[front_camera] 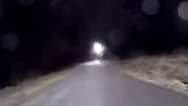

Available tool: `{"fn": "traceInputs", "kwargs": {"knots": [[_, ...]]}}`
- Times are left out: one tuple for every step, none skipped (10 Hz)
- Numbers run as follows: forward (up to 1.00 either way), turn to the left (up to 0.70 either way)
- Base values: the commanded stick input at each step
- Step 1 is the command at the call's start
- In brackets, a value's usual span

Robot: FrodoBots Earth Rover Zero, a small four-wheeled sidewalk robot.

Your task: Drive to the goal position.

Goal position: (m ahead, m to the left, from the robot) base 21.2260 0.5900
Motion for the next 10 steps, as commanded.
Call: {"fn": "traceInputs", "kwargs": {"knots": [[0.70,0.00],[0.70,0.00],[0.70,0.00],[0.70,0.00],[0.70,-0.01],[0.70,-0.01],[0.70,0.00],[0.70,0.00],[0.70,0.02],[0.70,0.06]]}}
